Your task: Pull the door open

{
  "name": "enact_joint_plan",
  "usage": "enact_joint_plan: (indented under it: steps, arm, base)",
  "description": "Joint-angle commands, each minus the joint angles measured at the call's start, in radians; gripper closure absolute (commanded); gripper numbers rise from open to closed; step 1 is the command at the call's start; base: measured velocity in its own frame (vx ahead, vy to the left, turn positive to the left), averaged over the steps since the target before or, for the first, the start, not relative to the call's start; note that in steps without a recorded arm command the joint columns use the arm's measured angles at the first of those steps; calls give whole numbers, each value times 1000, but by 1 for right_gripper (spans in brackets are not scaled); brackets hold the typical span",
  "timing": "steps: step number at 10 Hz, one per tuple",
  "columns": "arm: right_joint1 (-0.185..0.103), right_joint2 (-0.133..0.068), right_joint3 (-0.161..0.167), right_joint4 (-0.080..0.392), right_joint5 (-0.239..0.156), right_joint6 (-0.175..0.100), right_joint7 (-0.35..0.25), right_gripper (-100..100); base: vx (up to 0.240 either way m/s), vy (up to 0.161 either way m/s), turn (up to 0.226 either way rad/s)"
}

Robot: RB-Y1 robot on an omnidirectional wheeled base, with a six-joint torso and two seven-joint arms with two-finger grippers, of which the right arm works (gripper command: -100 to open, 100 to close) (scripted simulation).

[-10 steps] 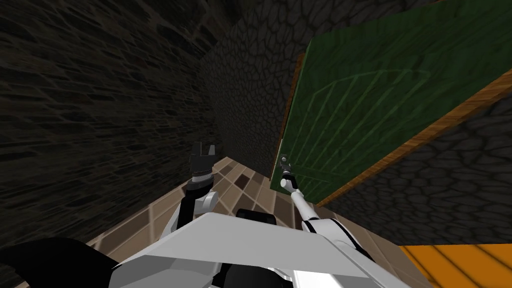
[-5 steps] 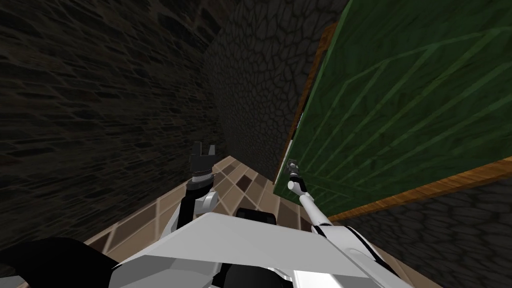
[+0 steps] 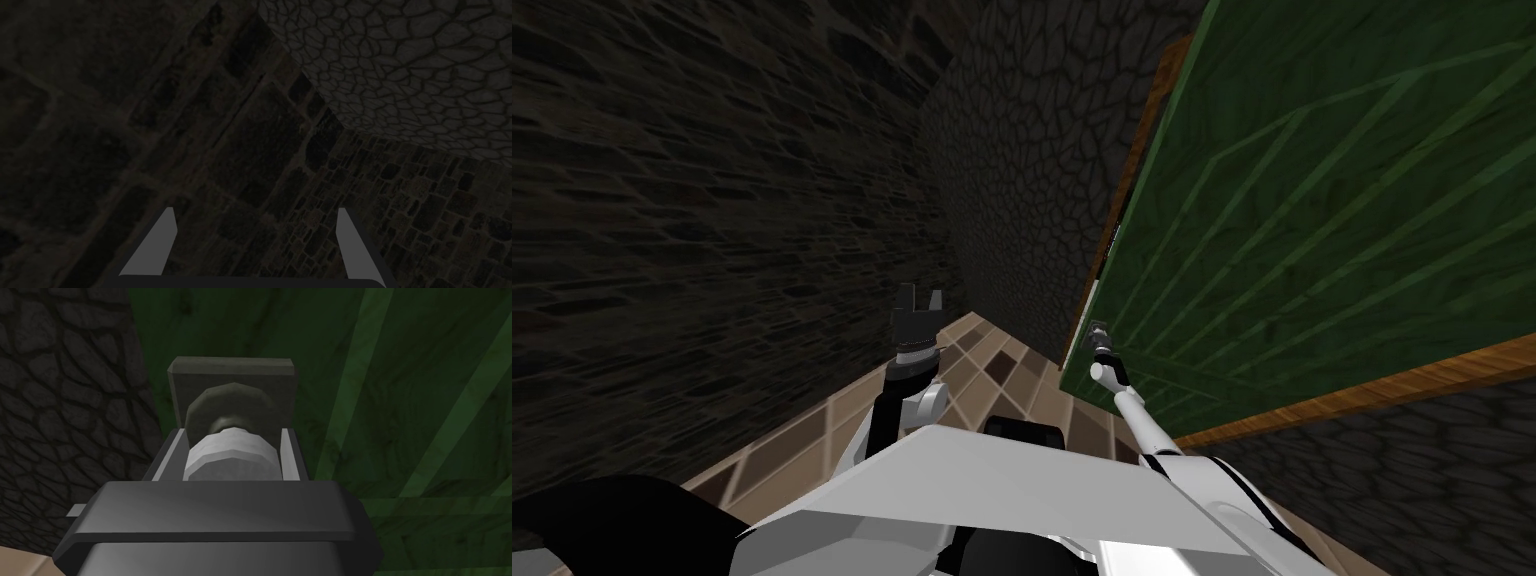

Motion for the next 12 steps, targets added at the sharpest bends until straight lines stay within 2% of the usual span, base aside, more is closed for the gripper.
enact_joint_plan:
  steps: [1, 3, 4, 12]
  arm:
    - [0, 3, 1, -1, 0, -1, -1, 100]
    - [0, 3, 1, -1, 0, -1, -1, 100]
    - [7, -11, 18, -8, 1, 3, -22, 100]
    - [39, -73, 111, -53, 8, 14, -137, 100]
  base:
    - [-7, -1, 2]
    - [0, 0, 0]
    - [-117, -37, 135]
    - [-237, -84, 157]
